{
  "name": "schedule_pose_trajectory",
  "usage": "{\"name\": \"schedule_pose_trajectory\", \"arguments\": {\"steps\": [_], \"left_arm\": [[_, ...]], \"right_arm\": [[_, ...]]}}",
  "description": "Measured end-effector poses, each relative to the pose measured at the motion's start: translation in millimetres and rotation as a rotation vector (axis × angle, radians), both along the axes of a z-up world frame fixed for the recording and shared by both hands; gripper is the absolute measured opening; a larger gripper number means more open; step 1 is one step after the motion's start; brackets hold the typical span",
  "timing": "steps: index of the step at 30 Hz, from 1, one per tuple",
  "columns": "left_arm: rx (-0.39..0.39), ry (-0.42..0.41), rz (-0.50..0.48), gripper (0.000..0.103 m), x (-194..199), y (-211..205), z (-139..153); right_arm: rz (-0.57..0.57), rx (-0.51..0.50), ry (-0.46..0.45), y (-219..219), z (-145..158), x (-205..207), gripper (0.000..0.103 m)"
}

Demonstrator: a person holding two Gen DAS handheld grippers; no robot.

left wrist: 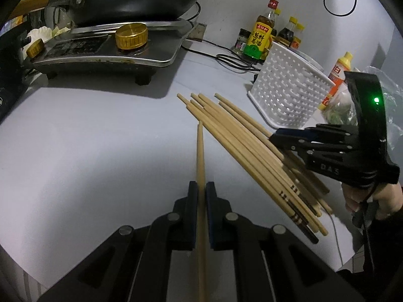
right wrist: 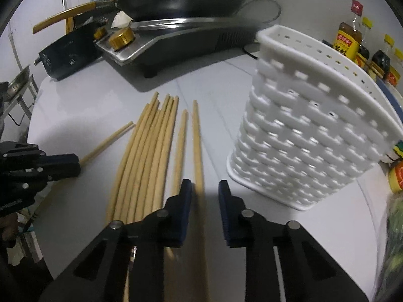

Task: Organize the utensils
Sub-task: 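Close the right tool on one chopstick while the left tool grasps another, then carry the chopstick in the right tool to the white basket and release it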

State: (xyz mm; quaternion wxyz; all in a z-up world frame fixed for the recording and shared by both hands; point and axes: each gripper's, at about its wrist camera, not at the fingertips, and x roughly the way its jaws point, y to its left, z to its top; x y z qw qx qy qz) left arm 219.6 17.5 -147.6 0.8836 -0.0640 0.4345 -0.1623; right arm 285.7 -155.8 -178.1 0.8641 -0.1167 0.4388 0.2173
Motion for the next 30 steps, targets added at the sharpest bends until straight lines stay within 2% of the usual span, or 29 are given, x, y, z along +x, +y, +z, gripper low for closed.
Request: {"name": "schedule_pose_trajectory", "arguments": {"steps": [2,6,12,17,24,30], "left_arm": [[-0.014,-0.001,-0.004,0.006,-0.8,1.5,-0.2],[-0.024,0.000,0.000,0.006,-1.8,4.6,0.2],[-0.062,-0.022,0.013,0.006,-7.0,7.0,7.3],[-0.089,-0.050,0.031,0.006,-9.0,7.3,19.2],[-0.103,-0.116,0.030,0.006,-7.1,-0.6,46.1],[-0.111,-0.206,0.022,0.006,1.0,-7.2,75.9]], "right_arm": [[0.007,0.001,0.003,3.1,-0.7,2.2,0.006],[0.030,0.028,0.017,6.0,1.8,1.9,0.006],[0.024,0.085,-0.010,-1.1,19.9,-7.1,0.006],[0.039,0.159,-0.045,-8.5,47.3,-19.2,0.006],[0.061,0.247,-0.152,-25.9,100.5,-29.3,0.006],[0.050,0.267,-0.258,-48.5,146.7,-7.0,0.006]]}}
